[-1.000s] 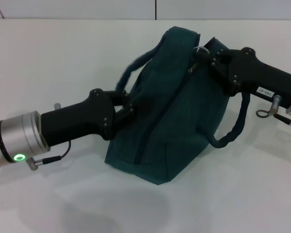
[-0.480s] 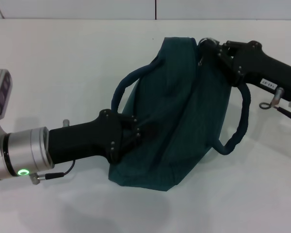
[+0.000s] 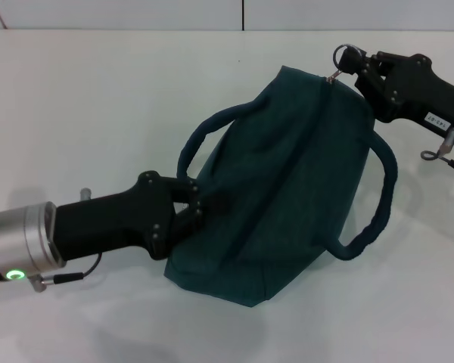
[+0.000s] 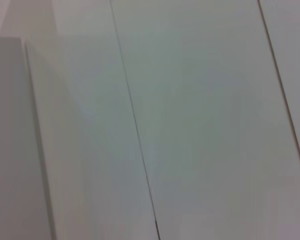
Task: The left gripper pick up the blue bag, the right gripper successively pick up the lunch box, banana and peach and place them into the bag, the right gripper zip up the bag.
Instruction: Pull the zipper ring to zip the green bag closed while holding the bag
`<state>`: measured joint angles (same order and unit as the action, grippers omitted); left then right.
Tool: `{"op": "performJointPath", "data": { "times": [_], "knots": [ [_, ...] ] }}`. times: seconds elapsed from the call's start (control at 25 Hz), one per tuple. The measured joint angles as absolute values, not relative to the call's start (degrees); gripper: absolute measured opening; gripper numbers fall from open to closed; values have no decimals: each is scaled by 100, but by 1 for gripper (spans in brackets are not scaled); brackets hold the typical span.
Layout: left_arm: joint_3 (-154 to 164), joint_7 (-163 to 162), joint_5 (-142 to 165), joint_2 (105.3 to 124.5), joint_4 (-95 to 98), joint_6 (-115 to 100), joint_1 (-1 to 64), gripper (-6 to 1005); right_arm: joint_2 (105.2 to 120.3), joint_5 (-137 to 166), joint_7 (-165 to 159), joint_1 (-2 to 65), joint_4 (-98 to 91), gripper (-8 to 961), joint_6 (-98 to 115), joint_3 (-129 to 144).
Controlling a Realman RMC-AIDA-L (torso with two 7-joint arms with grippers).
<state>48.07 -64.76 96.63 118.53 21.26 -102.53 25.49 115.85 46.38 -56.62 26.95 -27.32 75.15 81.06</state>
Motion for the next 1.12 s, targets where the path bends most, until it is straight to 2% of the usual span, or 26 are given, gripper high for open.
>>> {"op": "performJointPath", "data": {
  "times": [0.32, 0.56, 0.68, 1.12],
  "knots": [
    [4158, -6464, 9617, 11862, 2127, -10226, 2554, 63, 11614, 4620, -5462, 2597, -2365, 4, 8276, 8146],
    [3674, -6616, 9584, 11627, 2127, -10156, 2556, 64, 11606, 4358, -5460, 2362, -2248, 4, 8819, 8130],
    [3661, -6618, 9599, 11571, 2127, -10147, 2556, 64, 11568, 4117, -5459, 2378, -2097, 4, 8600, 8131],
    [3687, -6625, 9644, 11587, 2126, -10000, 2558, 66, 11574, 4129, -5486, 2455, -1933, 4, 7982, 8208]
  ]
}}
